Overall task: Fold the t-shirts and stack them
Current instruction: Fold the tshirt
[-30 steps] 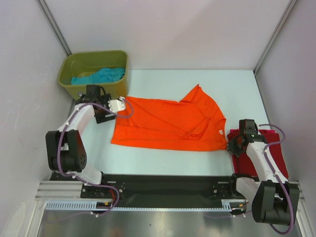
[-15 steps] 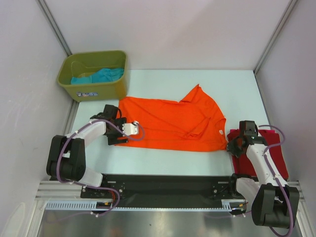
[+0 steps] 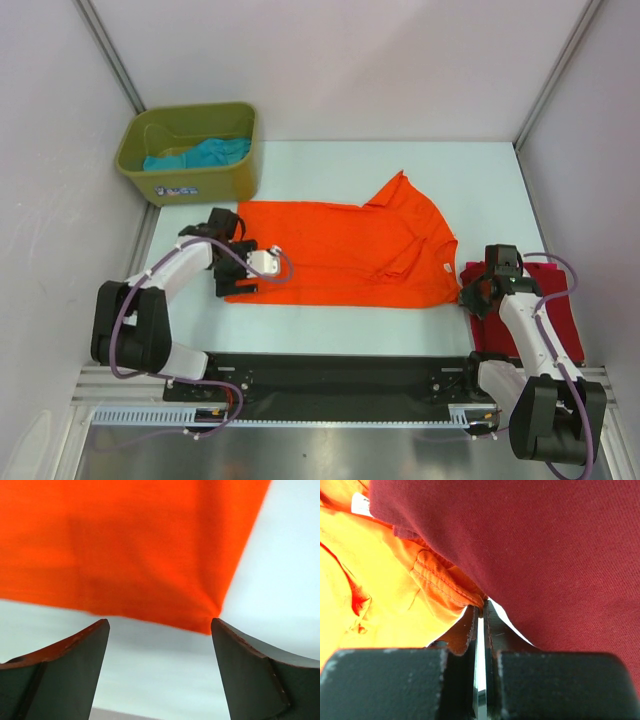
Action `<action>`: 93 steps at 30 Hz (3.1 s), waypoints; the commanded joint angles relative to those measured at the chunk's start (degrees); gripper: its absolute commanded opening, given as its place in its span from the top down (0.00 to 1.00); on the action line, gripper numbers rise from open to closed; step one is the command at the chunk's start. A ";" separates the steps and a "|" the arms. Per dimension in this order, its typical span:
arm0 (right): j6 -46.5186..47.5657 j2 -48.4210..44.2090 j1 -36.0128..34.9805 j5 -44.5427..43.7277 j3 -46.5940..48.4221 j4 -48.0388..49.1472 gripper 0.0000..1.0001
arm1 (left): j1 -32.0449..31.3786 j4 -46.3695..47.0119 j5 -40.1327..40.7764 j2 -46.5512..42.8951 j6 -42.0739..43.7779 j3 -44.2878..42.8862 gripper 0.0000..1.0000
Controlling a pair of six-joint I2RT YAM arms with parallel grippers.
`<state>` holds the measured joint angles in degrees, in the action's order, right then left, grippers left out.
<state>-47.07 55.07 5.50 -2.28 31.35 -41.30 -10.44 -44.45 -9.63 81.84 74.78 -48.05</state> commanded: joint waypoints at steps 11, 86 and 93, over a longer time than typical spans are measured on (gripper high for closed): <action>0.75 -0.67 0.30 0.09 -0.85 1.75 1.00 | 0.15 -7.43 -3.12 -5.90 -1.13 -4.26 0.14; 16.30 19.33 -5.32 13.44 30.23 14.12 0.32 | 14.21 14.04 2.95 9.02 -11.07 -32.52 0.11; 21.75 38.14 -8.48 13.62 43.85 17.39 0.35 | 14.48 9.91 2.69 16.41 1.83 -36.32 0.44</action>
<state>-29.28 87.05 -2.31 10.07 68.77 -28.12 3.57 -34.04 -6.42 97.30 67.96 -81.36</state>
